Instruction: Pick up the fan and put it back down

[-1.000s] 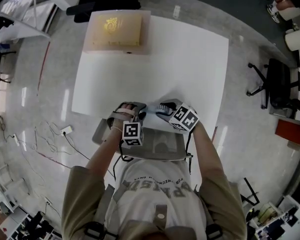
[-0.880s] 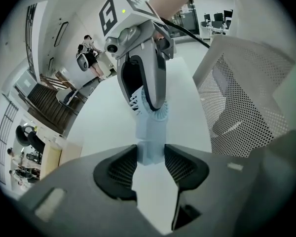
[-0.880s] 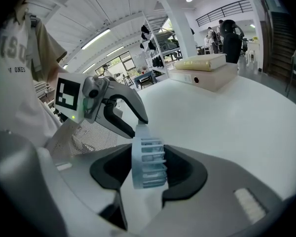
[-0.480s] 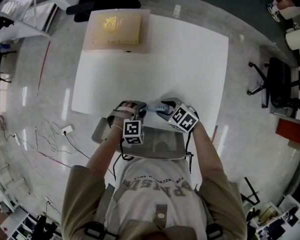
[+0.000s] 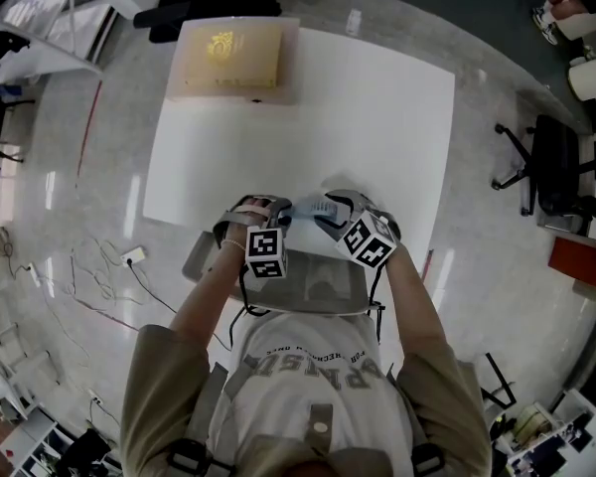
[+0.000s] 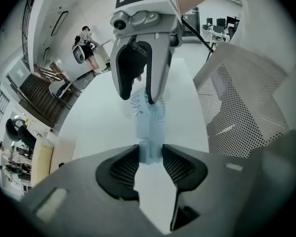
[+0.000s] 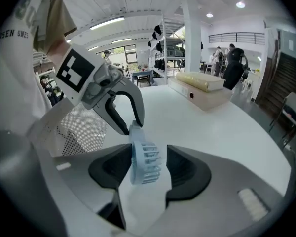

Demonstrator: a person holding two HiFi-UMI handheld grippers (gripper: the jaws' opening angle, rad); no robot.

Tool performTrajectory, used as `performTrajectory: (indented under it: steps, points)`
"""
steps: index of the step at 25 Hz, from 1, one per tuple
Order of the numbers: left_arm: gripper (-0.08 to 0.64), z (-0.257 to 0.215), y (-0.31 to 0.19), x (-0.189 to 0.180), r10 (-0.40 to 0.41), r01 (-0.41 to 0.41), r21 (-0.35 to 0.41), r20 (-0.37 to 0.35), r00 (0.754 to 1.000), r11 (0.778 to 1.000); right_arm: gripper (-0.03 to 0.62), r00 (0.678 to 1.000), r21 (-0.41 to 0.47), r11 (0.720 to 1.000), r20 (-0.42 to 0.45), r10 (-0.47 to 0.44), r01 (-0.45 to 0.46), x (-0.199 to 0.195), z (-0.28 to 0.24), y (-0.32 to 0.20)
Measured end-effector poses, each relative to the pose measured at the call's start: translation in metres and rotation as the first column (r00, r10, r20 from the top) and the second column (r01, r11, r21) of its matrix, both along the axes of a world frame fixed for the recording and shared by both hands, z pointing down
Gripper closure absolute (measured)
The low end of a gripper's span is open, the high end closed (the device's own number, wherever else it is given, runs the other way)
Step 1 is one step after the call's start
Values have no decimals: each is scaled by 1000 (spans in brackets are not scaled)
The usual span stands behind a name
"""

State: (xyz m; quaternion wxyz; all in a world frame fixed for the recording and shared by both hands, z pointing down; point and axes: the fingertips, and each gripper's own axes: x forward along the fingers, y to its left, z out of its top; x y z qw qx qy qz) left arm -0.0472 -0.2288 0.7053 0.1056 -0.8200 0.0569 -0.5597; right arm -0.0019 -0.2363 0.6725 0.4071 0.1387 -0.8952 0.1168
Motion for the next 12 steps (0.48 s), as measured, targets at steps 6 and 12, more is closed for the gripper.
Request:
performTrajectory:
  steps: [6, 12]
  points:
    - [400, -1, -1, 0, 4, -4, -52, 6, 1000, 999, 376, 987, 176, 974, -104, -125, 142, 5, -14, 14]
    - [402, 2, -1, 0, 17, -16, -88, 11, 1000, 996, 333, 929, 213, 926, -273, -251, 313, 10, 4, 28]
